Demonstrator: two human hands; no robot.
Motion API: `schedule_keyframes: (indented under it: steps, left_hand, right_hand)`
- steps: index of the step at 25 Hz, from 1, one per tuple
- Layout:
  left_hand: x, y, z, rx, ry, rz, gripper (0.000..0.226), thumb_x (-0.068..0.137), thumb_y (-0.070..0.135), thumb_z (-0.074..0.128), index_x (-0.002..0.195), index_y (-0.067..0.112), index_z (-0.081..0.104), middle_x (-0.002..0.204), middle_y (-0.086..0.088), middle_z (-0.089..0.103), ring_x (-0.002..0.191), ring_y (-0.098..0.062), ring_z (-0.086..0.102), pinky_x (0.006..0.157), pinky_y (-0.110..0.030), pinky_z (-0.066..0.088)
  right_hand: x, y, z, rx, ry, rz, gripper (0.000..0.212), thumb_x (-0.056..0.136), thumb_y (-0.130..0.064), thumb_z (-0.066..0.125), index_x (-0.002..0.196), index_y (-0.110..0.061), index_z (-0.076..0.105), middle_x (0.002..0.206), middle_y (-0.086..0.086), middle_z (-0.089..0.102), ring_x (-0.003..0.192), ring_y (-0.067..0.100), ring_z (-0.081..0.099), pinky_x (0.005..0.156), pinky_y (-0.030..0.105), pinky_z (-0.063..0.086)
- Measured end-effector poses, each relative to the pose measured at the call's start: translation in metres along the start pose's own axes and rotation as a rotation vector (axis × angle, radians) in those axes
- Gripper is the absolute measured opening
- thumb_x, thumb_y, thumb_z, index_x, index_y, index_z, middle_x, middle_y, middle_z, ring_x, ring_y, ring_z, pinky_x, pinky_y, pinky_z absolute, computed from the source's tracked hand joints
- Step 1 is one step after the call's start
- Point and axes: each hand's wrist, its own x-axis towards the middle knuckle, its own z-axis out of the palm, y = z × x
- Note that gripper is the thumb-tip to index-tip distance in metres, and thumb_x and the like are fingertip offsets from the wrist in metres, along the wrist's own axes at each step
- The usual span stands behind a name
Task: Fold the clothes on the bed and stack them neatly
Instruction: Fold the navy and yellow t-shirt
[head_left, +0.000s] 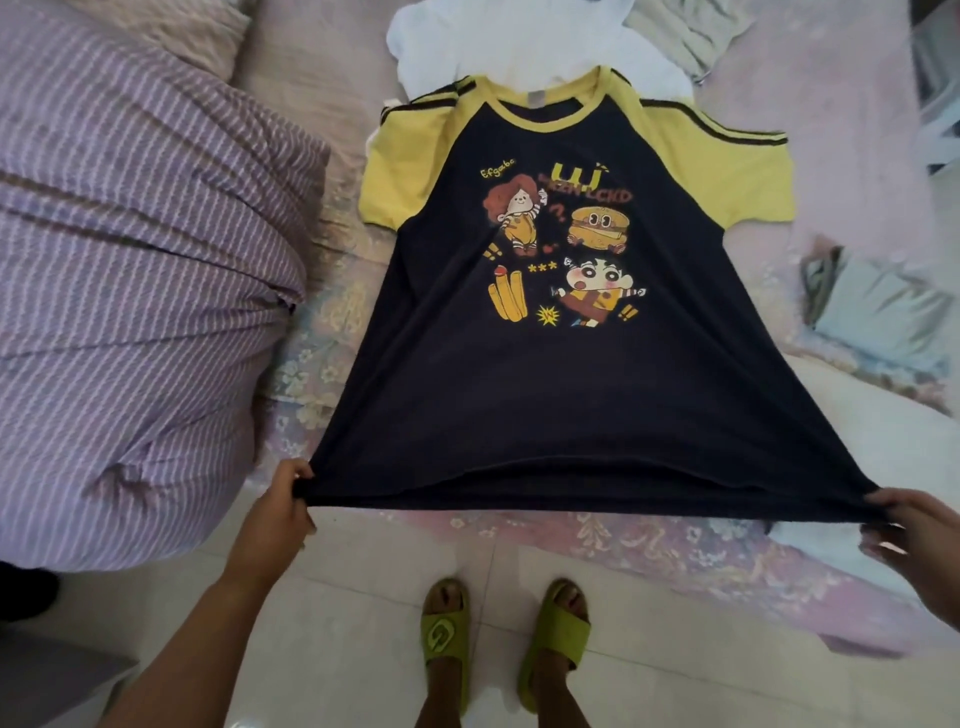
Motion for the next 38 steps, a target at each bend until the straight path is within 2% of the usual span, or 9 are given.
schedule_keyframes:
  steps: [4, 7, 14, 17, 20, 26, 29, 33, 38]
  left_hand:
    - [0.008, -0.001, 0.006, 0.069, 0.026, 0.111, 0.036, 0.087, -0.023, 0.049, 0.107, 0.006, 0.053, 0.099, -0.023, 0.059, 0.079, -0.037, 0.056, 0.069, -0.044, 0.043]
    - [0.015, -0.003, 0.004, 0.331, 0.027, 0.455, 0.038, 0.07, -0.03, 0.06, 0.097, -0.002, 0.061, 0.1, -0.022, 0.055, 0.08, -0.04, 0.055, 0.074, -0.048, 0.043]
    - [0.015, -0.002, 0.004, 0.48, 0.002, 0.763, 0.021, 0.082, -0.002, 0.055, 0.101, -0.006, 0.063, 0.102, -0.019, 0.057, 0.081, -0.04, 0.059, 0.063, -0.048, 0.047]
    - [0.01, -0.006, -0.002, 0.545, 0.059, 0.607, 0.019, 0.085, -0.001, 0.057, 0.103, 0.002, 0.061, 0.102, -0.021, 0.058, 0.078, -0.043, 0.058, 0.066, -0.055, 0.044]
    - [-0.005, 0.002, -0.003, 0.504, -0.007, 0.131, 0.009, 0.094, 0.016, 0.063, 0.103, 0.015, 0.06, 0.106, -0.019, 0.059, 0.092, -0.045, 0.056, 0.08, -0.054, 0.036]
    - [-0.019, 0.002, -0.003, 0.578, -0.116, 0.062, 0.026, 0.098, 0.006, 0.045, 0.122, -0.002, 0.052, 0.097, -0.019, 0.064, 0.071, -0.048, 0.067, 0.054, -0.054, 0.055]
    - [-0.017, -0.017, 0.014, 1.009, -0.192, 0.165, 0.05, 0.074, -0.019, 0.057, 0.122, -0.008, 0.048, 0.073, -0.024, 0.059, 0.041, -0.033, 0.057, 0.04, -0.036, 0.047]
    - [0.002, -0.021, 0.031, 1.11, -0.39, 0.009, 0.062, 0.101, -0.002, 0.038, 0.158, 0.01, 0.015, 0.127, -0.022, 0.057, 0.101, -0.037, 0.066, 0.086, -0.048, 0.053]
    - [0.014, -0.018, 0.038, 1.211, -0.547, -0.052, 0.069, 0.102, 0.002, 0.034, 0.16, 0.012, -0.002, 0.137, -0.016, 0.056, 0.117, -0.03, 0.061, 0.098, -0.042, 0.05]
  right_hand:
    - [-0.014, -0.008, 0.019, -0.247, -0.016, -0.19, 0.03, 0.096, 0.006, 0.043, 0.093, -0.008, 0.069, 0.085, 0.023, 0.065, 0.077, 0.039, 0.063, 0.056, 0.018, 0.053]
    - [-0.018, -0.01, 0.025, -0.685, -0.017, -0.427, 0.028, 0.095, 0.011, 0.048, 0.107, -0.002, 0.069, 0.103, 0.021, 0.067, 0.094, 0.041, 0.064, 0.082, 0.043, 0.052]
    - [-0.022, -0.021, 0.031, -0.926, -0.076, -0.598, 0.007, 0.098, 0.002, 0.055, 0.102, 0.003, 0.06, 0.099, 0.024, 0.062, 0.087, 0.041, 0.056, 0.07, 0.044, 0.044]
    - [-0.017, -0.024, 0.023, -0.804, -0.022, -0.506, 0.011, 0.099, 0.001, 0.051, 0.089, -0.003, 0.048, 0.076, 0.018, 0.056, 0.068, 0.039, 0.051, 0.061, 0.043, 0.04]
    - [-0.011, -0.015, 0.006, -1.062, -0.131, -0.505, 0.032, 0.096, 0.002, 0.049, 0.125, -0.009, 0.05, 0.091, 0.016, 0.064, 0.07, 0.036, 0.058, 0.064, 0.04, 0.046]
    - [0.012, -0.006, 0.005, -1.581, -0.176, -0.567, 0.043, 0.094, -0.005, 0.05, 0.135, -0.017, 0.045, 0.089, 0.002, 0.064, 0.079, 0.027, 0.067, 0.065, 0.034, 0.046]
    - [0.022, 0.006, 0.005, -1.695, -0.172, -0.469, 0.055, 0.089, -0.002, 0.047, 0.14, -0.021, 0.039, 0.084, -0.003, 0.063, 0.081, 0.023, 0.066, 0.068, 0.031, 0.045]
    - [0.027, 0.017, 0.011, -1.726, -0.139, -0.436, 0.057, 0.088, -0.004, 0.048, 0.138, -0.03, 0.043, 0.083, -0.001, 0.063, 0.08, 0.02, 0.064, 0.067, 0.031, 0.046]
    - [0.022, 0.009, 0.029, -1.823, -0.035, -0.447, 0.039, 0.081, -0.005, 0.064, 0.112, -0.029, 0.06, 0.07, -0.003, 0.063, 0.072, 0.022, 0.068, 0.064, 0.029, 0.049]
